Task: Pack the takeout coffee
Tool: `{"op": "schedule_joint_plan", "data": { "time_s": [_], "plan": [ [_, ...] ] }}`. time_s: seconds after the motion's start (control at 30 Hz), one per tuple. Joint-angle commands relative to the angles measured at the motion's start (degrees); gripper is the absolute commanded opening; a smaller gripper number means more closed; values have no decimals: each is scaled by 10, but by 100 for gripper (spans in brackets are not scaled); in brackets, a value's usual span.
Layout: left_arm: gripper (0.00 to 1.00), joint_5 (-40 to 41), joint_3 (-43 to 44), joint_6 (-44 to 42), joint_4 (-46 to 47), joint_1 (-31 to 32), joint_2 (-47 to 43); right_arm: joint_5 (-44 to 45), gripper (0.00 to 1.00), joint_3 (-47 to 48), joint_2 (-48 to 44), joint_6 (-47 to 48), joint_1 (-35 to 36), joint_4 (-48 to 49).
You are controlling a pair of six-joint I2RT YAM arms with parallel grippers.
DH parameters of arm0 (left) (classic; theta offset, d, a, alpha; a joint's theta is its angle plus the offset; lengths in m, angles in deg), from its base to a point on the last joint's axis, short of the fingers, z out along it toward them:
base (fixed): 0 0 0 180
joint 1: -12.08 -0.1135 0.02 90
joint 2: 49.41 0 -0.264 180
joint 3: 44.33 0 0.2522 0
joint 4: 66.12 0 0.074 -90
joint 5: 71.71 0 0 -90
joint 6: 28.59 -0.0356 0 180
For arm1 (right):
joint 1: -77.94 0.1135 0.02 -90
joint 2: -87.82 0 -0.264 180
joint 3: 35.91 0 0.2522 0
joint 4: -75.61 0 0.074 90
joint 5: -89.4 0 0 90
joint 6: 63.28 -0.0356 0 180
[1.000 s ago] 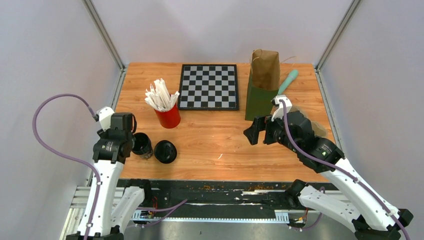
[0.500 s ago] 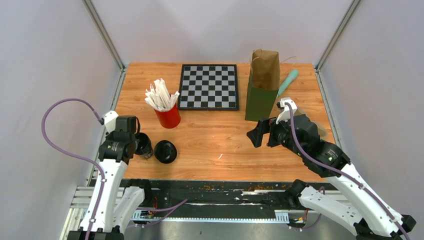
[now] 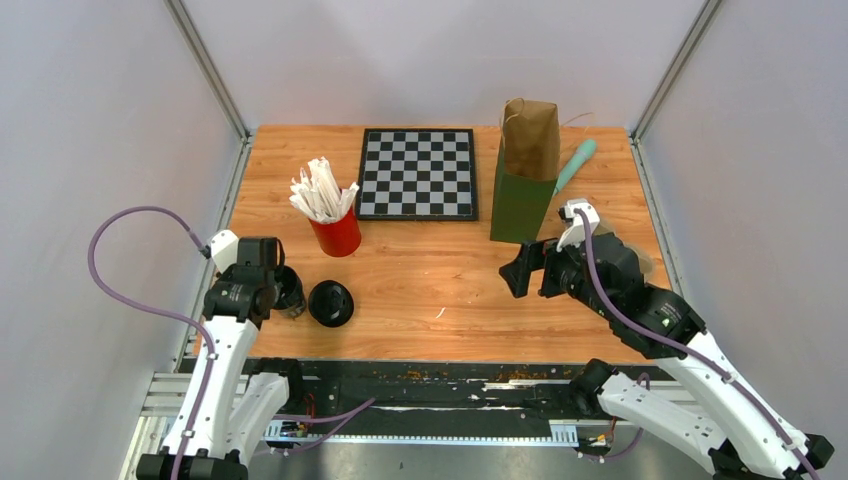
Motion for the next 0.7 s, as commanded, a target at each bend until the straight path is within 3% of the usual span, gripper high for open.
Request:
{"op": "schedule_joint_plan", "data": {
  "time_s": [0.0,0.3,0.57,0.67],
  "plan": [
    [34,14,-1,23,23,-5,2,22,96,19,-14,7,4,-14],
    [26,7,-7,9,37,-5,-1,26,96,17,-21,0,3,-20],
    [25,10,-10,9,41,-5,-4,29,95,27,-13,0,3,-27],
    [30,9,-11,8,42,-5,-1,28,95,26,-13,-3,4,-27]
  ]
}}
